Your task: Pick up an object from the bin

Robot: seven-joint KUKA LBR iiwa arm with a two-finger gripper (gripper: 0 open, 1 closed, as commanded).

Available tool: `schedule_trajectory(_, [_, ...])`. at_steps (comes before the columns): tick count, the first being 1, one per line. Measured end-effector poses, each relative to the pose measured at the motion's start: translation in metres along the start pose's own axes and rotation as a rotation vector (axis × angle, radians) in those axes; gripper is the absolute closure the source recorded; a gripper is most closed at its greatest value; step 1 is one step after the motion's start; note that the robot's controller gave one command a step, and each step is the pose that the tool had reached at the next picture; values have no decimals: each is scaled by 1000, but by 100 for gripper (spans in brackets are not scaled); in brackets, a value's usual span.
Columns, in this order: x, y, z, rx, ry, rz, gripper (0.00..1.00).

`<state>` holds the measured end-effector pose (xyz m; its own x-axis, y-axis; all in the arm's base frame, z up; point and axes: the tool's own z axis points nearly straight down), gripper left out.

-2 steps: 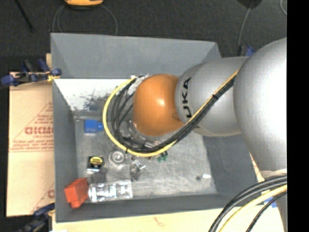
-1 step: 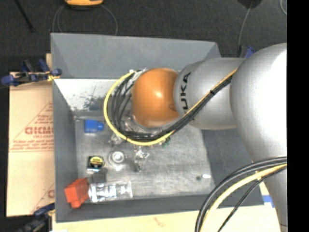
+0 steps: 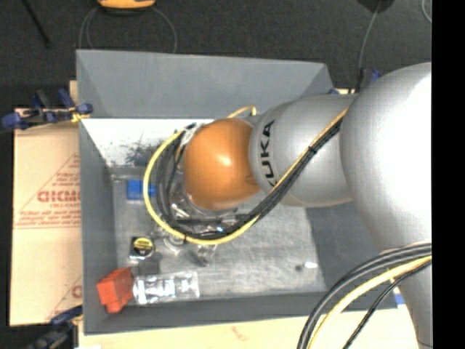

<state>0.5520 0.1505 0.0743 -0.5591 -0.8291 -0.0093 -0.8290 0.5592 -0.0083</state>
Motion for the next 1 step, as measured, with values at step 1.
schedule_trajectory(1, [-43, 29, -89, -2, -2, 92, 0])
